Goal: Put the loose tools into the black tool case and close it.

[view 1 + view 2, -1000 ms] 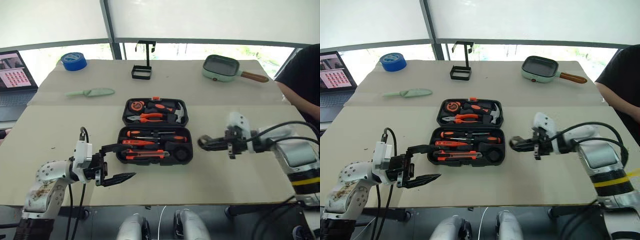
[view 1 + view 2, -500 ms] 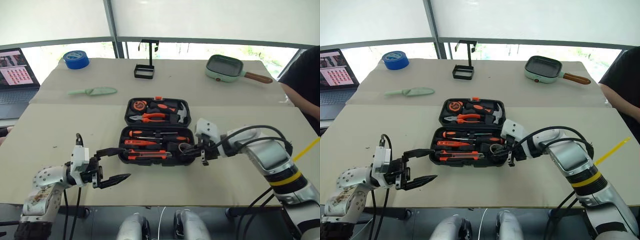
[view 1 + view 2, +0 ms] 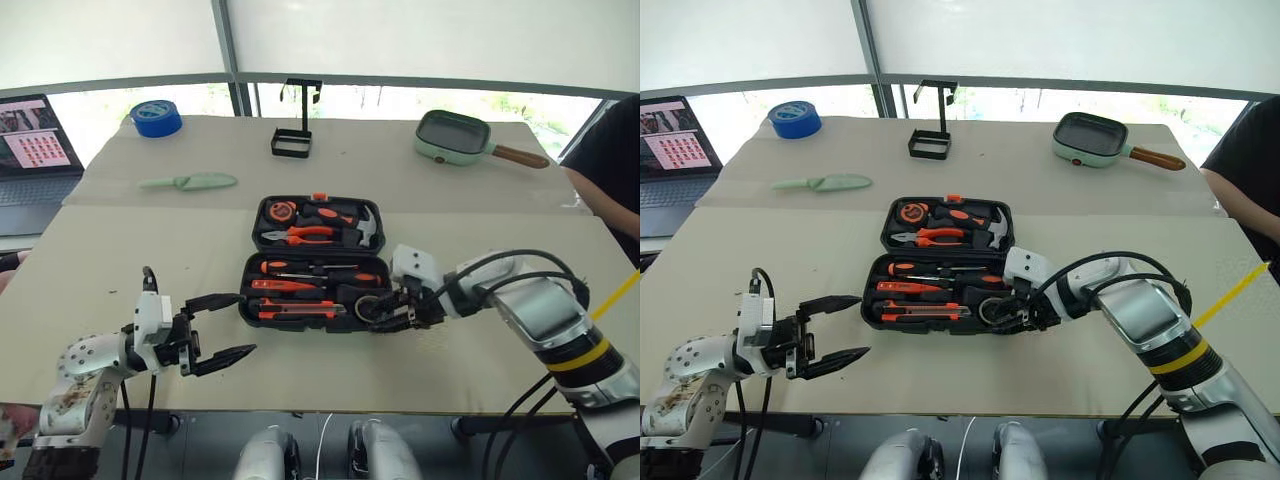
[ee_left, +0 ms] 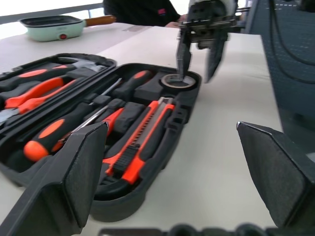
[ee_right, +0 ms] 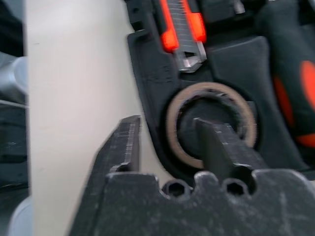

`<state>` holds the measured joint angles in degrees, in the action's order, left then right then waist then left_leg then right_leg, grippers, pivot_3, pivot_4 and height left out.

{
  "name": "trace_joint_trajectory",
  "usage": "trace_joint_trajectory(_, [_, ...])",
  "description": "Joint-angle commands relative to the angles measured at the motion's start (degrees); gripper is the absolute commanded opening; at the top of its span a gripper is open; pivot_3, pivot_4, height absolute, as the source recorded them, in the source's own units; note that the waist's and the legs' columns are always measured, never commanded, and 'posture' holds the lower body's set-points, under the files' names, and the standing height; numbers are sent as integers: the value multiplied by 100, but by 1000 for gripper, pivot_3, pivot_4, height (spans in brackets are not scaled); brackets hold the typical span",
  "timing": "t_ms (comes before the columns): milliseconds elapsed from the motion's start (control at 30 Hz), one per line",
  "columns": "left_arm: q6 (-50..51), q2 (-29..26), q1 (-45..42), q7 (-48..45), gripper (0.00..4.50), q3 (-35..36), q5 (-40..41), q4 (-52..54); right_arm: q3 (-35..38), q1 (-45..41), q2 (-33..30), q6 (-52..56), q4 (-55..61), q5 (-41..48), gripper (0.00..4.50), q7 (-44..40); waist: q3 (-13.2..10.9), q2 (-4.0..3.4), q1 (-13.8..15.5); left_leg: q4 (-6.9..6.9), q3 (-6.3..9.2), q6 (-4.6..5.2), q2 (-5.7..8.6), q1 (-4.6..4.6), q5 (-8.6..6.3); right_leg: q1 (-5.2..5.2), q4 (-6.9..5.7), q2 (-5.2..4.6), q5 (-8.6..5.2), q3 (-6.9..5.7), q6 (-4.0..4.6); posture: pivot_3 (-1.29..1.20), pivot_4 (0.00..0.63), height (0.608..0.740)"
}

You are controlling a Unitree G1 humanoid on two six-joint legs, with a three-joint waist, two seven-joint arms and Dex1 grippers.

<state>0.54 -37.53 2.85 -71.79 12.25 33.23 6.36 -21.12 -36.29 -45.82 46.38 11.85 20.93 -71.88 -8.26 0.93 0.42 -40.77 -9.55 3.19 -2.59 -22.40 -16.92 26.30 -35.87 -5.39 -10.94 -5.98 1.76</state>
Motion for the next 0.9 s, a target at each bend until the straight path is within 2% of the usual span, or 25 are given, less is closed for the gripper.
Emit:
trace_joint_trajectory(33, [250, -48, 49, 530, 4500, 339, 24, 97, 837, -165, -52, -274, -115, 420, 3199, -180, 0, 1, -13, 0, 0, 0, 0, 0, 0, -1, 0, 0, 0, -1, 0, 0, 150, 740])
trace_joint_trajectory(100, [448, -95, -78, 1164, 4500, 451, -303, -111, 1145, 6, -75, -686, -337, 480, 3199, -262, -2, 5, -8, -2, 0, 5, 0, 3, -3, -4, 0, 0, 1, -1, -2, 0, 150, 740])
trace_joint_trajectory(167, [1095, -223, -220, 1828, 4500, 492, -509, -283, 1473, 203, -16, -1013, -605, 558, 3199, -300, -3, 6, 28, -2, 3, 12, 1, 5, -7, -8, 0, 0, -3, -2, -10, 0, 150, 740])
trace_joint_trajectory(233, [1478, -255, -430, 2299, 3960, 569, -549, -328, 1605, 468, -168, -1343, -892, 532, 2681, -566, -4, 9, 45, -2, 8, 16, 2, 6, -9, -12, -1, 8, -7, -3, -16, 0, 150, 740])
trace_joint_trajectory(267, [1550, -255, -487, 2404, 3834, 589, -555, -322, 1620, 531, -212, -1443, -964, 515, 2490, -650, -5, 10, 47, -1, 9, 17, 2, 5, -9, -12, -1, 7, -7, -3, -17, 0, 150, 740])
trace_joint_trajectory(367, [1850, -138, -902, 2828, 2700, 547, -580, -415, 1771, 645, 50, -2353, -1625, 11, 1447, 14, -7, 13, 26, -4, 4, 4, 3, 4, -1, -12, -4, 5, -3, -1, -13, 0, 150, 740])
trace_joint_trajectory(467, [2068, 112, -1617, 3088, 1596, 254, -734, -1016, 1691, 412, 497, -3997, -2983, -938, 352, 1115, -8, 16, 10, -3, -8, -9, 5, 17, 7, -19, -8, 8, -2, 5, -20, 0, 150, 740])
trace_joint_trajectory(500, [2081, 147, -1788, 3084, 1300, 132, -833, -1195, 1674, 328, 632, -4323, -3273, -1093, 125, 1303, -11, 20, 0, -4, -11, -14, 6, 17, 10, -18, -10, 10, -6, 5, -26, 0, 150, 740])
trace_joint_trajectory(533, [2141, 147, -1893, 3041, 822, 33, -878, -1306, 1650, 262, 742, -4497, -3439, -1168, 0, 1365, -11, 20, -15, -1, -14, -21, 8, 16, 16, -14, -13, 12, -8, 7, -36, 0, 150, 740])
trace_joint_trajectory(567, [2292, 139, -1992, 3043, 559, -44, -906, -1423, 1605, 185, 841, -4713, -3620, -1296, 0, 1471, -11, 20, -41, 1, -19, -26, 8, 19, 19, -13, -19, 15, -9, 12, -35, 0, 150, 740])
trace_joint_trajectory(600, [2303, 166, -2139, 3040, 75, -126, -970, -1610, 1533, 93, 952, -4831, -3788, -1374, 0, 1475, -12, 20, -75, 4, -20, -31, 7, 20, 22, -9, -21, 21, -10, 19, -32, 0, 150, 740])
trace_joint_trajectory(900, [2238, 389, -3103, 2676, 75, -836, -1496, -2659, 1235, -687, 1754, -5653, -5094, -1903, 0, 1672, -14, 22, -148, 10, -22, -59, -4, 31, 42, -9, -30, 46, -1, 33, -7, 0, 150, 740])
